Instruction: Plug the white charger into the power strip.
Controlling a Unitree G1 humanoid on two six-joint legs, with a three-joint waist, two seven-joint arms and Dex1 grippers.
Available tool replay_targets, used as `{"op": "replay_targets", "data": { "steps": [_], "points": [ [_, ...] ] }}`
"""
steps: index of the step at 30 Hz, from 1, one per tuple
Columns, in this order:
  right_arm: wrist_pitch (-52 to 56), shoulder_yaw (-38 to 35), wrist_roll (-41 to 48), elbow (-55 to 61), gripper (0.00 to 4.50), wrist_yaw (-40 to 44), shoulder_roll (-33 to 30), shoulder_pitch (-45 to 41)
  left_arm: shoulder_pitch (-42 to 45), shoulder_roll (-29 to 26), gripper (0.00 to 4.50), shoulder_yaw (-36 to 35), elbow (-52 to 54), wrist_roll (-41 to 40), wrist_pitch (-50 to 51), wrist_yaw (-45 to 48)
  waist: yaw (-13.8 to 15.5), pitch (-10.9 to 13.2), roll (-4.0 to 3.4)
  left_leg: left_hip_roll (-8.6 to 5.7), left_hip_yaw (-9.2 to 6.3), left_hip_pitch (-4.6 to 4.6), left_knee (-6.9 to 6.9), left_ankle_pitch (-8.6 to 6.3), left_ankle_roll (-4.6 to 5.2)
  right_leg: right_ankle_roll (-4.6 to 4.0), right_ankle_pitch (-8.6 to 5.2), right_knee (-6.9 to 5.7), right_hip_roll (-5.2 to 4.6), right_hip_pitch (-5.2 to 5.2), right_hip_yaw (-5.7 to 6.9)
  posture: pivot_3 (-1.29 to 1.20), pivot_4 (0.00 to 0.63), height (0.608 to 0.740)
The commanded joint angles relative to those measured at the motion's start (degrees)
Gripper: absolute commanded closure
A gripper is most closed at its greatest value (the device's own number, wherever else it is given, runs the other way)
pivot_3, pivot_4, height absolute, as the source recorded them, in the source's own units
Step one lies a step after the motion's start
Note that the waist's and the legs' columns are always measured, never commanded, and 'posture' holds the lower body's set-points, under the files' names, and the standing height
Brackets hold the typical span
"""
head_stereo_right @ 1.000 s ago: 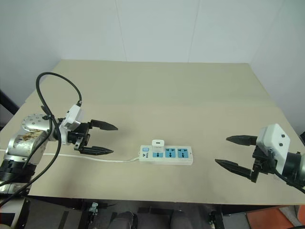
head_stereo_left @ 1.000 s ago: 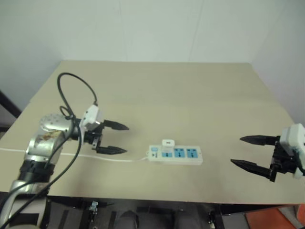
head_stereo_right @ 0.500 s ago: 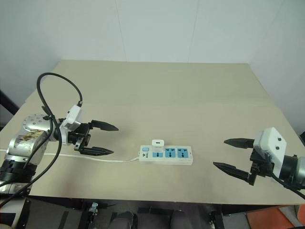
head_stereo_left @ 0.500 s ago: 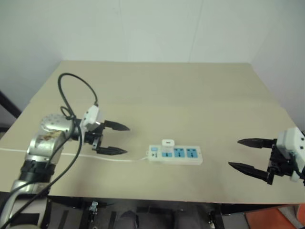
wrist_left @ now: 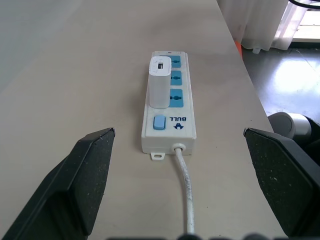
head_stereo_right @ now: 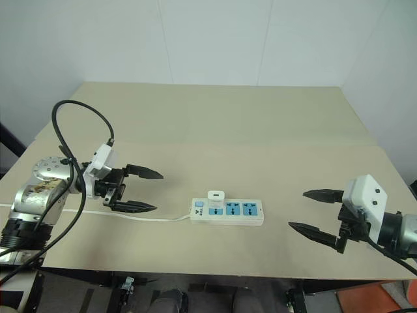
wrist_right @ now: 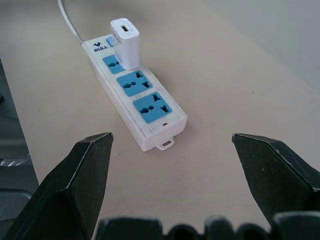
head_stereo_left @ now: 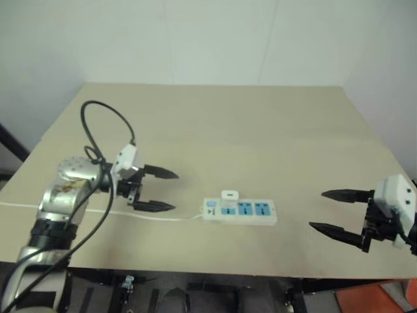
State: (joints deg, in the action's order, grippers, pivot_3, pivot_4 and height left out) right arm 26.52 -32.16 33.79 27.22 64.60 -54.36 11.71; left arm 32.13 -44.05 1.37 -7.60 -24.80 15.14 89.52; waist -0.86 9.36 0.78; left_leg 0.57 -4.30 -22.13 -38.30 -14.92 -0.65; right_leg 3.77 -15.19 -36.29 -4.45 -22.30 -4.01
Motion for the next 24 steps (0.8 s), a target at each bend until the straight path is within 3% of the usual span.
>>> {"op": "replay_targets", "data": {
  "steps": [1,20,24],
  "points": [
    [-1.3,-0.9,0.1,1.0,0.00,-0.2,-0.3,-0.5,0.8,0.0,0.01,-0.4,0.8,-0.6,-0.7,0.1,0.0,0.0,0.00,0.00,0.00,0.00,0.00,0.00,0.00,0.00,0.00,0.00,0.00,0.00,0.00,0.00,0.150,0.740],
    [-0.5,0.5,1.1,0.7,0.00,-1.1,0.1,-2.7,0.1,0.1,0.01,-0.7,1.6,-0.9,-0.6,-0.6,0.0,0.0,0.00,0.00,0.00,0.01,-0.05,0.00,0.00,0.00,0.00,-0.06,0.00,0.01,0.00,0.00,0.150,0.740],
    [-4.3,2.3,-2.6,0.4,0.00,-0.3,-0.3,-1.9,0.5,0.5,0.01,-0.4,1.1,-0.6,-1.2,-0.7,0.0,0.0,0.00,0.00,0.00,0.02,-0.05,0.00,0.00,0.00,0.00,-0.07,0.00,0.01,-0.01,0.00,0.150,0.740]
  ]
}}
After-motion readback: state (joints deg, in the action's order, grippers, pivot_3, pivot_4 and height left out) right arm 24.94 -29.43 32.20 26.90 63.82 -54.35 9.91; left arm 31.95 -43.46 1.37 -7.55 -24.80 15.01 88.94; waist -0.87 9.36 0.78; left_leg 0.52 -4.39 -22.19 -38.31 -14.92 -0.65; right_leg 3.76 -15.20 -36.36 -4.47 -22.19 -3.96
